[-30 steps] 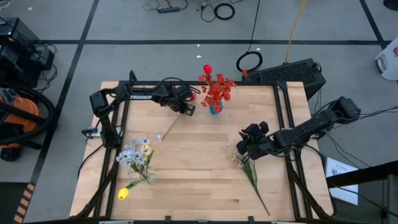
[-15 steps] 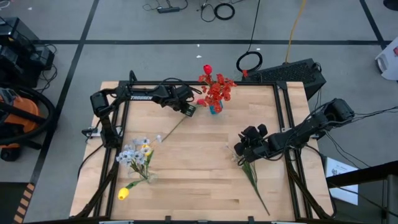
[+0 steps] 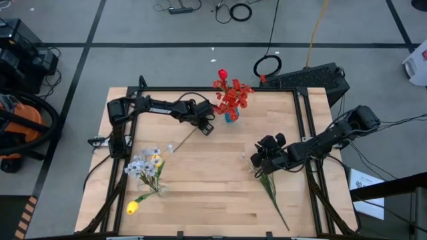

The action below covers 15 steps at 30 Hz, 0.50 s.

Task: Sort flowers into vase by color
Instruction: Put the red flower into the blue vase

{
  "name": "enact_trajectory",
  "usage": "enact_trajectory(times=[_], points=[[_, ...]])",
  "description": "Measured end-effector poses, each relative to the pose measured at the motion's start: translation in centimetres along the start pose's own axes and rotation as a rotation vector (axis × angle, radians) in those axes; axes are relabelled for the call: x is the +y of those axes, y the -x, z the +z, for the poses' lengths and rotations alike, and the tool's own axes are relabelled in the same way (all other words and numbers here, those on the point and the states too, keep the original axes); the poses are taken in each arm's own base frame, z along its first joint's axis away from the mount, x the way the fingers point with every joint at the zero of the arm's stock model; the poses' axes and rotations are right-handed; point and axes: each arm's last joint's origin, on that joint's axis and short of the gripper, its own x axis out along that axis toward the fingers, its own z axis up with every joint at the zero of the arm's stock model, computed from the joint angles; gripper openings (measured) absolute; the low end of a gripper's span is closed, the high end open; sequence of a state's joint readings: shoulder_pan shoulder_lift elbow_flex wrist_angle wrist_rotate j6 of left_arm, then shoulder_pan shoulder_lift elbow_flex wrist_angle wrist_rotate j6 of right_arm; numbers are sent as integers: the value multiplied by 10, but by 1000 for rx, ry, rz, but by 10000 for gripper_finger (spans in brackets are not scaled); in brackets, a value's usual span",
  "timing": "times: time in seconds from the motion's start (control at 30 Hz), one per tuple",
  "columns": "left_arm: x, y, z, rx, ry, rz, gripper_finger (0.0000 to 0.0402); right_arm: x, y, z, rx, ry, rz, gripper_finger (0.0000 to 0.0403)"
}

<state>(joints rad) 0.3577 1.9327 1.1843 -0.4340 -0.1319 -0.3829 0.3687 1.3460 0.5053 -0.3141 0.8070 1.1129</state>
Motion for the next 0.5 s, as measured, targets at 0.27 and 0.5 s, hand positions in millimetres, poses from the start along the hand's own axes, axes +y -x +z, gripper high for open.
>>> enact_trajectory(times=[0.27, 0.5], points=[[6, -15, 0, 15, -7, 48, 119, 0, 0, 0, -1, 4, 3, 73], [5, -13, 1, 8, -37, 41, 14, 0, 0, 0, -1, -1, 2, 73]])
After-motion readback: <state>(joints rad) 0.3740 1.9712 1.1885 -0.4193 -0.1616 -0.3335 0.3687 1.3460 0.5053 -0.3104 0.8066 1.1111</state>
